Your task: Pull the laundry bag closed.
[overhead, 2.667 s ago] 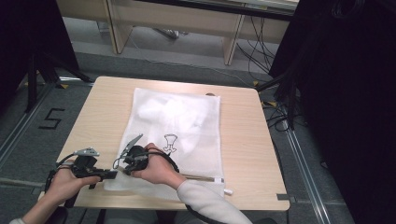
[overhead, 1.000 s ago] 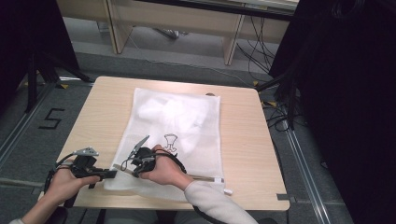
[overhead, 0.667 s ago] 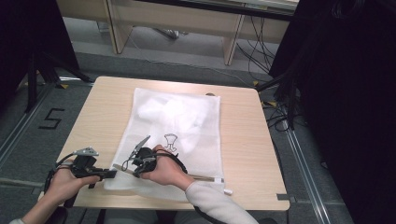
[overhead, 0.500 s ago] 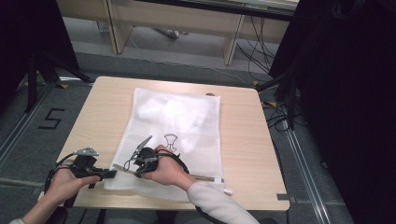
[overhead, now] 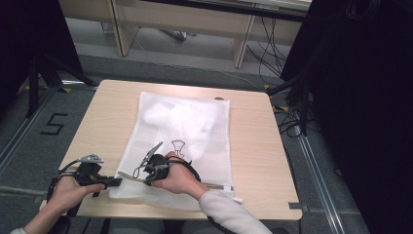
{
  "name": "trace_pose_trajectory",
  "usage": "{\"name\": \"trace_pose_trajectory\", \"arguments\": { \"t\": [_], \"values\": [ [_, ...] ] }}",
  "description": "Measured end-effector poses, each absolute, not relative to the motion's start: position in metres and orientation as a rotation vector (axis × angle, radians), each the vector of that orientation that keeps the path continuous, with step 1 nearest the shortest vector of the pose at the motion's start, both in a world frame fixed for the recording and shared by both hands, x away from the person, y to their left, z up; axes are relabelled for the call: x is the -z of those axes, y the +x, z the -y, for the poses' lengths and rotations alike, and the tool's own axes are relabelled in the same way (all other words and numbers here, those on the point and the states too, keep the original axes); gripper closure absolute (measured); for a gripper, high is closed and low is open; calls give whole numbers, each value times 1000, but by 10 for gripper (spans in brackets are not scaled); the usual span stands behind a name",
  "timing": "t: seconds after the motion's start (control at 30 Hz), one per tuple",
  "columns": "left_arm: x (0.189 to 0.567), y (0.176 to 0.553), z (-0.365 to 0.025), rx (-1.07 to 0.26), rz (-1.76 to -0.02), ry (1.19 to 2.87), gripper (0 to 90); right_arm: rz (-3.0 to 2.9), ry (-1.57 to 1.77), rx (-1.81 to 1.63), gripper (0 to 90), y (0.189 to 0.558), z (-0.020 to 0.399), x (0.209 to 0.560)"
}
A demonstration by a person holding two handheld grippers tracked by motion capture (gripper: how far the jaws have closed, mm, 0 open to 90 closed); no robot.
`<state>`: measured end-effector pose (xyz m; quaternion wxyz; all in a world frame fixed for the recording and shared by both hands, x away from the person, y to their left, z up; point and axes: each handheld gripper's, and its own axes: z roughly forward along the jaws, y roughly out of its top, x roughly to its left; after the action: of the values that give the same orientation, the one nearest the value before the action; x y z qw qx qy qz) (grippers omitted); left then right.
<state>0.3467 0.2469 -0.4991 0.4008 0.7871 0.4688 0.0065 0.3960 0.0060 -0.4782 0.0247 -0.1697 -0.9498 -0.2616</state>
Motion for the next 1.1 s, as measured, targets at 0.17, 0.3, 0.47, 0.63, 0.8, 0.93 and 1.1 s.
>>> {"name": "trace_pose_trajectory", "arguments": {
  "t": [0.17, 0.3, 0.47, 0.63, 0.8, 0.93, 1.1],
  "values": [
    [498, 347, -248, 0, -1187, 2009, 854, 2940, -538, 797, 826, 397, -1, 477],
    [499, 347, -248, -13, -1196, 1995, 854, 2934, -558, 811, 826, 397, 3, 476],
    [498, 348, -248, 2, -1193, 2007, 854, 2931, -574, 810, 826, 396, 6, 477],
    [498, 348, -249, 2, -1196, 2003, 854, 2909, -565, 831, 826, 397, 9, 476],
    [499, 348, -248, -14, -1193, 1987, 854, 2913, -578, 851, 826, 397, 12, 476],
    [500, 348, -249, -16, -1195, 1988, 854, 2912, -571, 853, 826, 397, 12, 477],
    [499, 348, -250, 0, -1193, 2007, 854, 2914, -565, 847, 826, 397, 13, 476]
  ]
}}
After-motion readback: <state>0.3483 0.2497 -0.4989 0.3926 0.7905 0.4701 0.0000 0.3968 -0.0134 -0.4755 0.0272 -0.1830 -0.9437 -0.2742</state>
